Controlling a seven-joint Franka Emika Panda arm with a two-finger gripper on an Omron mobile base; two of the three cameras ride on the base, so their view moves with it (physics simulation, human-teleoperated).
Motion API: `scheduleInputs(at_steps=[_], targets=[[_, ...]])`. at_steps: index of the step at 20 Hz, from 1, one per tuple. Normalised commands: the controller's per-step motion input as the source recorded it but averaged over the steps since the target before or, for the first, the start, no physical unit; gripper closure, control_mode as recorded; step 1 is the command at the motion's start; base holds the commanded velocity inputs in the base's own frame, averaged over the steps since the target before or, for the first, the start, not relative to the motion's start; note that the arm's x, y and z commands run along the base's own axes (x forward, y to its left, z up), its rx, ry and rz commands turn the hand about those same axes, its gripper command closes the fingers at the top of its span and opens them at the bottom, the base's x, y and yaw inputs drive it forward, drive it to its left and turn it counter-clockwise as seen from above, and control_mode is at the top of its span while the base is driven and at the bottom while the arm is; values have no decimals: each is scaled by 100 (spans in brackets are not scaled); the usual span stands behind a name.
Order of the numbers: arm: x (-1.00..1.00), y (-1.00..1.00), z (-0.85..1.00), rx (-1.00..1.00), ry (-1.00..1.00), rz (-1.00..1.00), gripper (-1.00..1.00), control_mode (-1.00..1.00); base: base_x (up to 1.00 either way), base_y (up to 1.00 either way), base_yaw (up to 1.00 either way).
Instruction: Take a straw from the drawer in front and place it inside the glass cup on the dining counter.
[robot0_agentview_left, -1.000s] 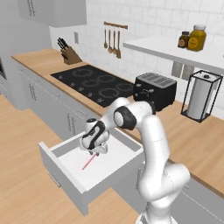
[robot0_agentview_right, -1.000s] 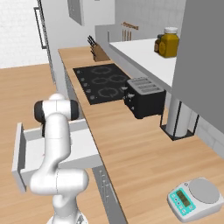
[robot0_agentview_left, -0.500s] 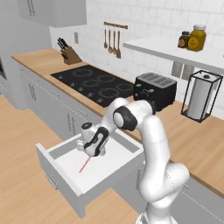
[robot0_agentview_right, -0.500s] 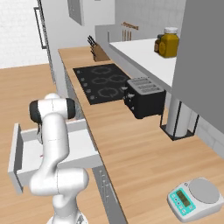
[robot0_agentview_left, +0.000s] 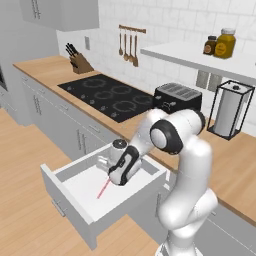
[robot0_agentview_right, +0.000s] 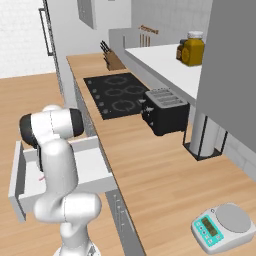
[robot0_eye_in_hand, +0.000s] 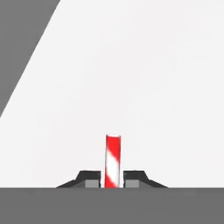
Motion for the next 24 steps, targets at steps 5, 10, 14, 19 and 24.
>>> scheduleInputs(at_steps=[5,10,14,19,24], targets=[[6,-27,100,27,0,0,100,-100,0,0,0],[44,1,100,24,0,-1,100,-100,0,0,0],[55,0,100,16,0,-5,100,-100,0,0,0],[40,0,100,7,1,-2,100,-100,0,0,0],[45,0,100,5,1,0,100,-100,0,0,0]])
